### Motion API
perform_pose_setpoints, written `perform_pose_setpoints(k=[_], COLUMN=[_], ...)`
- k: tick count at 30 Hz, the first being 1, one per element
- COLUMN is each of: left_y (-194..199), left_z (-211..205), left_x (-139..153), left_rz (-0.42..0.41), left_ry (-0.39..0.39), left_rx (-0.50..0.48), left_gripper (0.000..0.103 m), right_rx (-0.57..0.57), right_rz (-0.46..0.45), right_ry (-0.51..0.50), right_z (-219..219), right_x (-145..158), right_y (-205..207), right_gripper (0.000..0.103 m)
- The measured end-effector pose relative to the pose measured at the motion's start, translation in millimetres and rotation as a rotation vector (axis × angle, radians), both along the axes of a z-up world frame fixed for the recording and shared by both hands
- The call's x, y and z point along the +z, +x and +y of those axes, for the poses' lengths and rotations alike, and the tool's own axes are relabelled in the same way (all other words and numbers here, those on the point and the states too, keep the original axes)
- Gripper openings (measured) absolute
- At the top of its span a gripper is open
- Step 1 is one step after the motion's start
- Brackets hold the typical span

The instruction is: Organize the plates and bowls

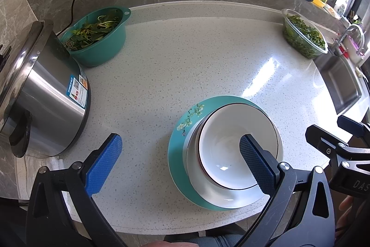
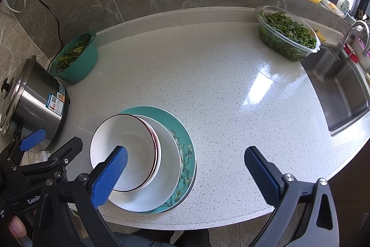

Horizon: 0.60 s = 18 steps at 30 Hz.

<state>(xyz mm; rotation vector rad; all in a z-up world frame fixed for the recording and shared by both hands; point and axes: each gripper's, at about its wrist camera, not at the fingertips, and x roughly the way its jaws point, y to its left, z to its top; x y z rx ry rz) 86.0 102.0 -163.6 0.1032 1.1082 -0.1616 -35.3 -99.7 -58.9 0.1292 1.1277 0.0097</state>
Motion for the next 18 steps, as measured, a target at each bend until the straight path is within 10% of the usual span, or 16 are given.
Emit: perform_pose_setpoints(k=[18], left_y=[-4.1], left_z=[-2.2], left_x=[-1.8], left_rz=[-0.012], left_ry=[0.007], left_rx=[0.009], left_gripper=[0.103], right_rx=[0.014], right_rz=[0.006], right_ry=[0.007], right_z=[-4.1], right_x=[-4.5], right_y=[2.0], right_gripper=[0.103])
